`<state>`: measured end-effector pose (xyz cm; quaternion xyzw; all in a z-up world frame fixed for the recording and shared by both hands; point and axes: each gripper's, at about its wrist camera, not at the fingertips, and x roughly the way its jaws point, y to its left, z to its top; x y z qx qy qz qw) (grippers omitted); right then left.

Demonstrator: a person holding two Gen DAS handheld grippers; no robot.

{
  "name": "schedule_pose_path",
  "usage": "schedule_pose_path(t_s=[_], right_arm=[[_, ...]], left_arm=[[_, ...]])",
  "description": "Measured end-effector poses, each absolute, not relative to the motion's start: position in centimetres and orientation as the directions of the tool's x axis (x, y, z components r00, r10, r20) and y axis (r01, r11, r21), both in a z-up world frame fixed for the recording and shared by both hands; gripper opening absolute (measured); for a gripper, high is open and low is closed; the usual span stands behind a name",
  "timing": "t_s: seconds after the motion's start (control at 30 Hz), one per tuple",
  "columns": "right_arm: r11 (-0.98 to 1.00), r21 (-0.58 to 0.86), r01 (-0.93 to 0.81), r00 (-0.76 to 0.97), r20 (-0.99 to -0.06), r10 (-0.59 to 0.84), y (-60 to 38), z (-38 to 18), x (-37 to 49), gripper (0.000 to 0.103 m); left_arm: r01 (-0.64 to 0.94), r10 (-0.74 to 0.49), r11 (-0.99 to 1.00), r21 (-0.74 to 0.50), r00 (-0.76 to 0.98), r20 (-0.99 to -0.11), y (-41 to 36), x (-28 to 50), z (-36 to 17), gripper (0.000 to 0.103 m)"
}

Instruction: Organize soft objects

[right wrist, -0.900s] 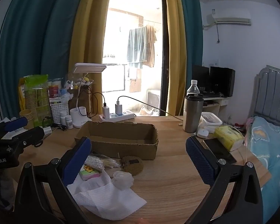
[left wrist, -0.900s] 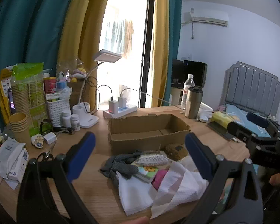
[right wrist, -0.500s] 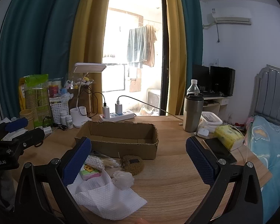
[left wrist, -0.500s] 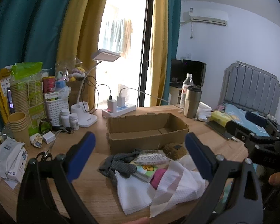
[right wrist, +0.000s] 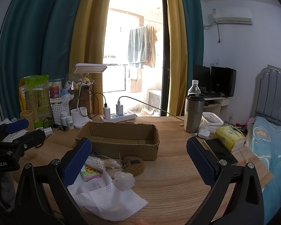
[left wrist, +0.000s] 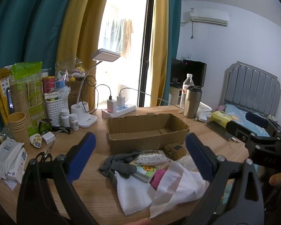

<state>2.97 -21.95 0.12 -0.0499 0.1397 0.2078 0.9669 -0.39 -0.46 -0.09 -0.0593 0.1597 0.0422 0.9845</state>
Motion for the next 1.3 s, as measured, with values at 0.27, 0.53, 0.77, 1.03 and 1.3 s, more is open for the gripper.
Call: schedule_pose_path(t_s=[0.27, 0.53, 0.77, 1.03, 1.3], right_arm=[[0.909, -0.038, -0.416, 0.875, -0.291, 0.388, -21.93, 0.1, 2.95, 0.103], [0.909, -0.038, -0.415, 0.875, -0.292, 0.387, -21.89, 0.11, 2.94, 0.103], [0.909, -0.038, -0.415, 0.875, -0.292, 0.387, -21.92, 0.11, 2.95, 0.103], [0.909, -0.037, -0.415, 0.874, -0.293, 0.387, -21.92, 0.11, 2.97, 0.103], [0.908, -0.037, -0.418, 0.873, -0.293, 0.39, -21.67, -0.03, 2.81, 0.103]], left_arm=[[-0.103, 0.065, 0.989, -0.104, 0.945, -0.32, -0.57, -0.46, -0.14, 0.098], [-0.102, 0.064, 0.989, -0.105, 0.945, -0.32, -0.43, -0.41, -0.07, 0.098], [-0.101, 0.063, 0.989, -0.105, 0.945, -0.32, -0.4, -0.41, -0.07, 0.098], [-0.102, 0.063, 0.989, -0.106, 0.945, -0.321, -0.39, -0.41, -0.07, 0.098], [-0.101, 0.061, 0.989, -0.108, 0.944, -0.323, -0.38, -0.41, -0.14, 0.098]])
